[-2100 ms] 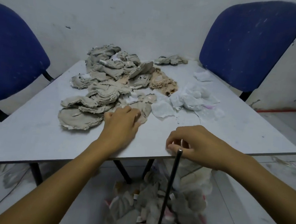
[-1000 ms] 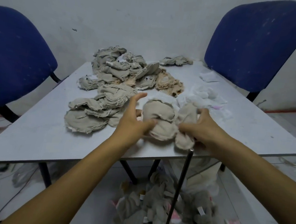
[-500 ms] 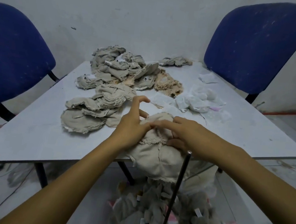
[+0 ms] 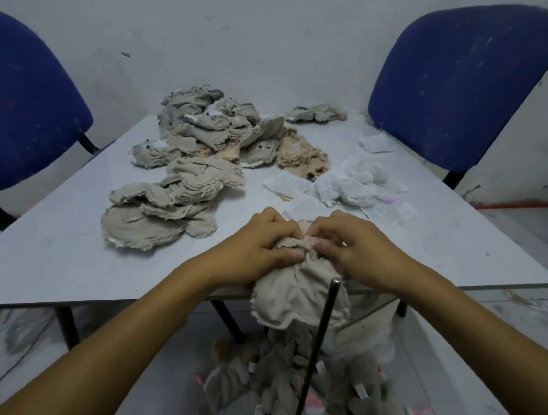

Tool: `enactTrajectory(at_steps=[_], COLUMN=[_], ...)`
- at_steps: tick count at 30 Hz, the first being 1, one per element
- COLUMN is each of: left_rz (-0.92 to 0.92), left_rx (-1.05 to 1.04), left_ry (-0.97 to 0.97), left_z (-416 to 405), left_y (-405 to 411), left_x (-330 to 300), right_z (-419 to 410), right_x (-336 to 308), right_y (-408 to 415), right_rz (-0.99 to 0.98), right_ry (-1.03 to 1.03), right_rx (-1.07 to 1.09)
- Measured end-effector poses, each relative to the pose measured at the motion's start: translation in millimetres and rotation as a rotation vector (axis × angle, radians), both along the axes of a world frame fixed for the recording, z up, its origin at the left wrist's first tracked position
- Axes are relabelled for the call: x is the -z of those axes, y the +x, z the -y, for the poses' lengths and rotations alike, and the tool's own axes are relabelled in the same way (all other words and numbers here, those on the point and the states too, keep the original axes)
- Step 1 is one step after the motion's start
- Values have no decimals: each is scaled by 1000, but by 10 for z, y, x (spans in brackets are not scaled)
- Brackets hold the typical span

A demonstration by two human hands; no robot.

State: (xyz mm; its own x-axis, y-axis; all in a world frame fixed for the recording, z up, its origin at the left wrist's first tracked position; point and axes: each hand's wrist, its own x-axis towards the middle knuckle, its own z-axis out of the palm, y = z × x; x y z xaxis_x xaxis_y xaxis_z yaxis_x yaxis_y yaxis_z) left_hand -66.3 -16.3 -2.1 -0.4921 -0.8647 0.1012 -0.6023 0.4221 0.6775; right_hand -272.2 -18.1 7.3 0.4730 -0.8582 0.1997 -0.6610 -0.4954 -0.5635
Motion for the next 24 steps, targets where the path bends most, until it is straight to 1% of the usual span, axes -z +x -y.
enactTrajectory(at_steps=[3, 4, 5, 7, 8, 10, 11, 12, 14, 15, 16, 19, 21, 22, 24], left_rz=[-4, -38, -88, -183, -228, -290, -261, -182, 38, 118, 153, 81, 73, 79, 59], left_rx=[-25, -36, -49, -66, -64, -36, -11, 12, 56, 74, 89, 87, 80, 90, 124], left_ry=[62, 66, 71, 94, 117, 155, 154, 147, 133, 117, 77, -84, -168, -205, -285], left_z=[5, -7, -19, -62, -86, -115, -121, -123, -119, -116, -111, -116, -132, -150, -228], left_y=[-12, -12, -16, -27, -40, -56, -50, -36, 8, 26, 39, 27, -3, -24, -72], left_x=[-27, -31, -39, -69, -83, -108, -126, -152, -188, -189, -184, -193, -239, -266, -329], right_z=[-75, -96, -113, -140, -148, -134, -121, -104, -76, -75, -79, -130, -206, -234, -280], right_x=[-71, -81, -79, -48, -34, -35, -34, -37, -33, -37, -41, -41, -69, -93, -169], right_y=[-2, -2, 10, 64, 87, 77, 44, 12, -33, -36, -38, -75, -114, -140, -197], right_rz=[-42, -70, -129, -204, -171, -18, 41, 68, 88, 105, 128, 176, 200, 197, 168], right_ry=[177, 216, 223, 147, 107, 90, 105, 124, 166, 186, 197, 231, 251, 209, -7], right_rx=[-112, -136, -148, -155, -150, -103, -73, -60, -77, -88, -98, -169, -188, -183, -166])
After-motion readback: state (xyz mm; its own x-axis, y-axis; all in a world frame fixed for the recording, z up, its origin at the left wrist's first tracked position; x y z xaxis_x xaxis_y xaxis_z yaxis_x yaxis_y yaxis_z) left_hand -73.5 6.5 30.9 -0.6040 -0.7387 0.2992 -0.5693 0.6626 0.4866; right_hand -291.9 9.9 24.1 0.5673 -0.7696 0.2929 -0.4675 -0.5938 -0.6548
